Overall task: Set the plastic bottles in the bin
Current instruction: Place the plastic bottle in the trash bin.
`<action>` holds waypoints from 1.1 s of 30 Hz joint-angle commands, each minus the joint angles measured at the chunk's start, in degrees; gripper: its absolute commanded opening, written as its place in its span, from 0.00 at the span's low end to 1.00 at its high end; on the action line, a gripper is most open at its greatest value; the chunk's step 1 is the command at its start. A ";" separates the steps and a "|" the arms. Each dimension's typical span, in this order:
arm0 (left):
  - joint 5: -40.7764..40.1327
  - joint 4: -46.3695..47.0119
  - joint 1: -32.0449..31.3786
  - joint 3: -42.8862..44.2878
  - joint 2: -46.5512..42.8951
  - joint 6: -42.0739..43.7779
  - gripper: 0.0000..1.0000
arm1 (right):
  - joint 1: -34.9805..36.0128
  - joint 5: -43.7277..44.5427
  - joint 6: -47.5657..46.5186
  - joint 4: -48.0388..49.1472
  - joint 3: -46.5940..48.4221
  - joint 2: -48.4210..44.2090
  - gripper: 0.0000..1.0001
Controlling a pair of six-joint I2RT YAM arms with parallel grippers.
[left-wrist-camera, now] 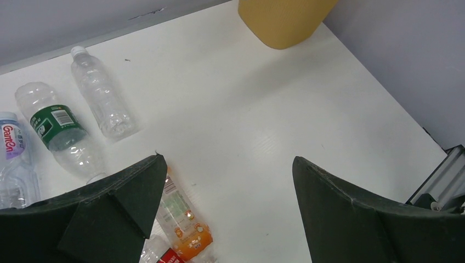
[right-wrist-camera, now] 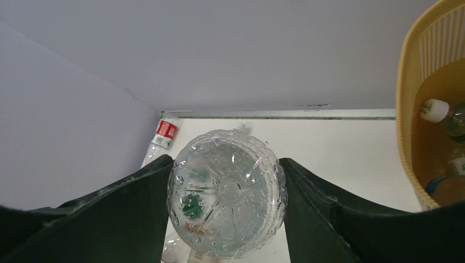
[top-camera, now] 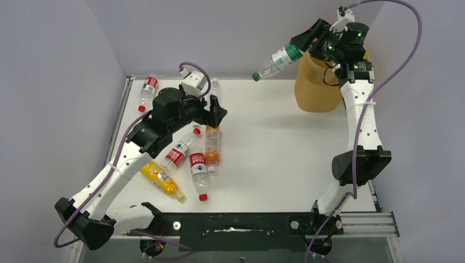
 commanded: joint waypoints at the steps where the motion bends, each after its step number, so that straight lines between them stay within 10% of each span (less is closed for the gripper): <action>1: 1.57 1.13 0.66 0.67 0.51 0.40 0.86 | -3.35 -0.06 2.28 3.37 2.77 0.87 0.52; 33: 4.08 0.74 0.93 2.22 7.17 0.53 0.87 | -21.72 12.63 4.65 25.20 -0.12 2.36 0.70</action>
